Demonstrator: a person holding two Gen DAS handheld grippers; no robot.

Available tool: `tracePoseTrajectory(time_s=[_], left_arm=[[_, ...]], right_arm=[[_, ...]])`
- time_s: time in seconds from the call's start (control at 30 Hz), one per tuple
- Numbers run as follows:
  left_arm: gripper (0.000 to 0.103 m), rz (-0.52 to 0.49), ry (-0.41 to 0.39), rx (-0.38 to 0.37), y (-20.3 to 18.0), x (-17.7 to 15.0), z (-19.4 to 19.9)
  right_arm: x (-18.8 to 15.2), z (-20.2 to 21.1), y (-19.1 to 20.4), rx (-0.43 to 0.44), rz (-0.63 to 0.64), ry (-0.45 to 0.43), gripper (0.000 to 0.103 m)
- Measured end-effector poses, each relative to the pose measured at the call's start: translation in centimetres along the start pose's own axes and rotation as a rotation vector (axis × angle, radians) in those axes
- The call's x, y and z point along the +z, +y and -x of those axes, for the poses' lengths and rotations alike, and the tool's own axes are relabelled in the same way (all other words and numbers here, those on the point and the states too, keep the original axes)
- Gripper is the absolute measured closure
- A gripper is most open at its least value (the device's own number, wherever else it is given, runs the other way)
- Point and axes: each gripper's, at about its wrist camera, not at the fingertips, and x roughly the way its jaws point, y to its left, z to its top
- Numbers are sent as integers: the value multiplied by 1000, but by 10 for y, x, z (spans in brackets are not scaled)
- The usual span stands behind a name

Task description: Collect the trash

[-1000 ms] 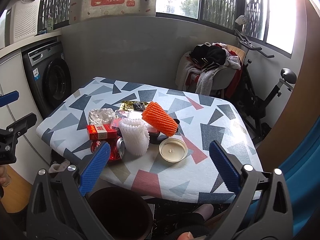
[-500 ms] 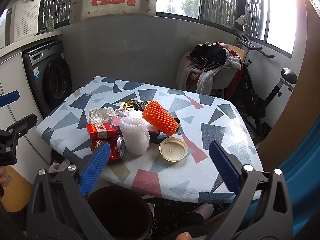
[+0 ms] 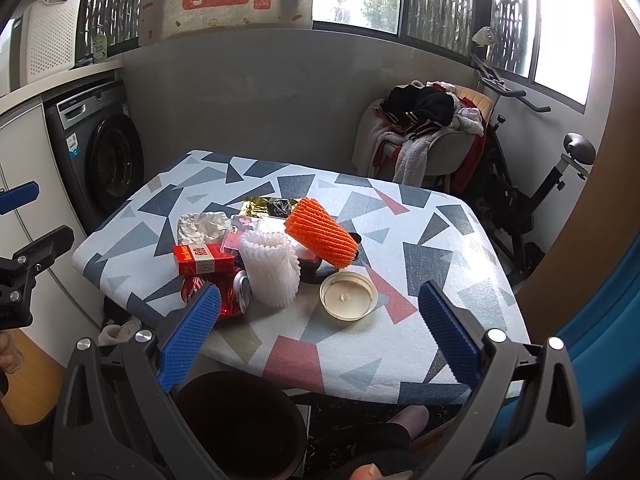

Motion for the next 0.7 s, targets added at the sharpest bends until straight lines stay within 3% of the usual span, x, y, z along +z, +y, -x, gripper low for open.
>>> tracePoseTrajectory(time_s=[0.53, 0.7], left_arm=[[5, -2, 16, -4, -8, -8, -4], [5, 34, 84, -16, -7, -12, -21]], right_arm=[[-5, -7, -2, 4, -6, 16, 6], [-9, -13, -6, 12, -14, 22, 6]])
